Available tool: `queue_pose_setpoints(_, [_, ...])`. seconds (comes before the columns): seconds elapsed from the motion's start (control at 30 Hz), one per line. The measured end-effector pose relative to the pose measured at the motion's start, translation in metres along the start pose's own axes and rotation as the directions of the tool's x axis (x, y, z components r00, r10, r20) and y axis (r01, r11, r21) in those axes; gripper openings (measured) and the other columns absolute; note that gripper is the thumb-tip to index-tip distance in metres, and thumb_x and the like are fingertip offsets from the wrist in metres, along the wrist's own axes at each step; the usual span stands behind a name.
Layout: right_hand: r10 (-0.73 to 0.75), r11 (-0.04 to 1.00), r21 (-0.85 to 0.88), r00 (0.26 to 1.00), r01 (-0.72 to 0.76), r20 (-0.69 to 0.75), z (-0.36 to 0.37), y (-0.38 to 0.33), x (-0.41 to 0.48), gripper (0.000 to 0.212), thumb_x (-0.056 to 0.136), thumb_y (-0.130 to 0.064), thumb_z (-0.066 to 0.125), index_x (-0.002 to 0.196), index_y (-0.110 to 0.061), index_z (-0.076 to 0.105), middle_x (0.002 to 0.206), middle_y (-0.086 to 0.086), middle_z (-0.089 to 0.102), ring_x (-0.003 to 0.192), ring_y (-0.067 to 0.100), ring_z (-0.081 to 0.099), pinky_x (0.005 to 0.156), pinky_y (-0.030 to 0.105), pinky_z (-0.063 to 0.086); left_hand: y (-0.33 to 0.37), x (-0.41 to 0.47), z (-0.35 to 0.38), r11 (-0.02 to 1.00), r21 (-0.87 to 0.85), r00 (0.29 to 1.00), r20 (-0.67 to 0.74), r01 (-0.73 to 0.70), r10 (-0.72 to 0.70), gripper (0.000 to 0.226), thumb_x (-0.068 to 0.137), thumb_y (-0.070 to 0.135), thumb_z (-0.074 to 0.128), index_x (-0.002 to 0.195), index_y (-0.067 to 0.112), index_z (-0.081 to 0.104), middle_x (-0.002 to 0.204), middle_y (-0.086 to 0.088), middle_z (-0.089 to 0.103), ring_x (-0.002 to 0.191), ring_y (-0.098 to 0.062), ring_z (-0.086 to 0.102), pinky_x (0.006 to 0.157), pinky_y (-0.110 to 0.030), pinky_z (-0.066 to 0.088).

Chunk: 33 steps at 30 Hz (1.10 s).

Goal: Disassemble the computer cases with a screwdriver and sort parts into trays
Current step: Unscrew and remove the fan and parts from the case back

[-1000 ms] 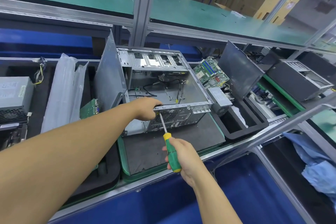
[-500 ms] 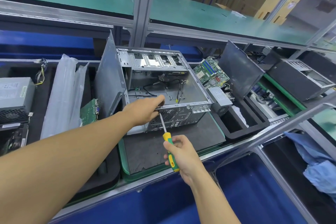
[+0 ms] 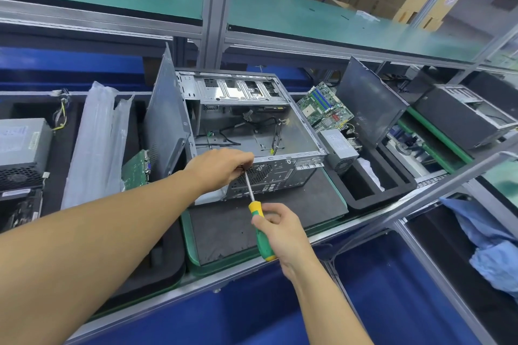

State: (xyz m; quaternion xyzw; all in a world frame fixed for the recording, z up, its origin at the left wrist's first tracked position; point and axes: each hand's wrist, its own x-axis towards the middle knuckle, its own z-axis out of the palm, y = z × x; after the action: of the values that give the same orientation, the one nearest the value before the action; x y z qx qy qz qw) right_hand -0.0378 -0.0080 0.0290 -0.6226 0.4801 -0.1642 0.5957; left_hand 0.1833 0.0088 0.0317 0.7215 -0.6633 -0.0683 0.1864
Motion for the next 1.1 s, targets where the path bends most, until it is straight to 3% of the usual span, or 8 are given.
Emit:
queue_pose_setpoints(0.1, [-0.017,1.0,-0.008,1.0,0.017,0.012,0.001,0.0,0.0,0.023,0.09,-0.015,0.07,0.106,-0.027,0.06,0.079,-0.009,0.07,0.062,-0.003,0.063,0.062,0.022,0.048,0.001,0.0,0.001,1.0,0.012,1.0,-0.016,-0.003,0.003,0.013,0.099,0.021,0.055,0.098,0.031,0.048,0.098,0.015,0.058,0.087,-0.019,0.054,0.062,-0.031,0.037])
queue_pose_setpoints(0.3, [-0.051,0.998,0.047,0.998,0.05,0.025,0.001,0.001,0.001,0.031,0.086,-0.001,0.068,0.106,-0.021,0.054,0.095,0.015,0.066,0.059,0.019,0.061,0.068,0.038,0.055,0.001,0.001,0.002,1.0,0.005,0.999,-0.034,0.02,-0.02,0.008,0.099,0.025,0.056,0.097,0.03,0.051,0.094,0.017,0.057,0.087,-0.018,0.055,0.064,-0.031,0.036])
queue_pose_setpoints(0.47, [-0.076,0.997,-0.004,0.996,0.077,0.042,-0.004,0.008,0.002,0.035,0.083,-0.002,0.067,0.105,-0.024,0.053,0.097,0.013,0.064,0.06,0.018,0.06,0.069,0.041,0.054,0.002,0.003,0.001,0.996,0.031,0.996,0.0,0.085,-0.086,0.02,0.097,0.031,0.059,0.089,0.03,0.041,0.088,0.007,0.057,0.082,-0.025,0.057,0.062,-0.035,0.043])
queue_pose_setpoints(0.57, [-0.07,0.992,0.108,0.995,0.062,0.068,-0.011,0.017,0.0,0.034,0.083,0.0,0.066,0.107,-0.021,0.053,0.098,0.012,0.064,0.064,0.02,0.061,0.067,0.038,0.053,0.004,0.002,0.002,0.996,0.075,0.999,-0.024,0.047,-0.045,0.019,0.098,0.037,0.056,0.09,0.028,0.041,0.088,0.004,0.061,0.077,-0.026,0.057,0.061,-0.037,0.045])
queue_pose_setpoints(0.7, [-0.081,0.968,0.242,0.995,0.065,0.058,-0.015,0.023,0.008,0.033,0.086,0.004,0.066,0.109,-0.016,0.053,0.096,0.01,0.064,0.067,0.021,0.063,0.061,0.032,0.053,0.005,0.004,0.002,0.993,0.113,0.999,-0.003,0.04,-0.04,0.012,0.103,0.031,0.04,0.092,0.026,0.036,0.087,0.002,0.058,0.075,-0.029,0.056,0.062,-0.042,0.05])
queue_pose_setpoints(0.83, [0.055,0.883,0.465,0.998,-0.065,0.034,0.005,0.038,0.026,0.031,0.091,0.008,0.063,0.115,-0.01,0.054,0.091,0.013,0.063,0.063,0.019,0.064,0.056,0.032,0.054,0.008,0.0,0.005,0.986,0.128,0.994,-0.026,0.111,-0.109,0.011,0.104,0.036,0.037,0.102,0.025,0.038,0.086,-0.002,0.062,0.071,-0.032,0.057,0.06,-0.045,0.053])
queue_pose_setpoints(1.0, [0.305,0.828,0.512,0.95,-0.229,-0.068,0.014,0.083,0.048,0.027,0.095,0.001,0.057,0.117,-0.015,0.057,0.095,0.012,0.06,0.063,0.016,0.06,0.055,0.029,0.053,0.001,-0.002,0.013,0.993,0.093,0.989,-0.134,0.078,-0.066,0.035,0.1,0.029,0.047,0.134,0.025,0.041,0.113,0.003,0.067,0.093,-0.028,0.064,0.072,-0.045,0.054])
queue_pose_setpoints(1.1, [0.277,0.877,0.428,0.958,-0.22,-0.075,0.008,0.096,0.054,0.027,0.094,0.0,0.057,0.116,-0.015,0.057,0.093,0.009,0.06,0.062,0.014,0.059,0.055,0.029,0.052,0.001,-0.002,0.019,0.985,0.169,0.976,-0.215,0.014,0.023,0.046,0.097,0.02,0.052,0.143,0.02,0.045,0.133,0.004,0.062,0.118,-0.023,0.059,0.094,-0.042,0.05])
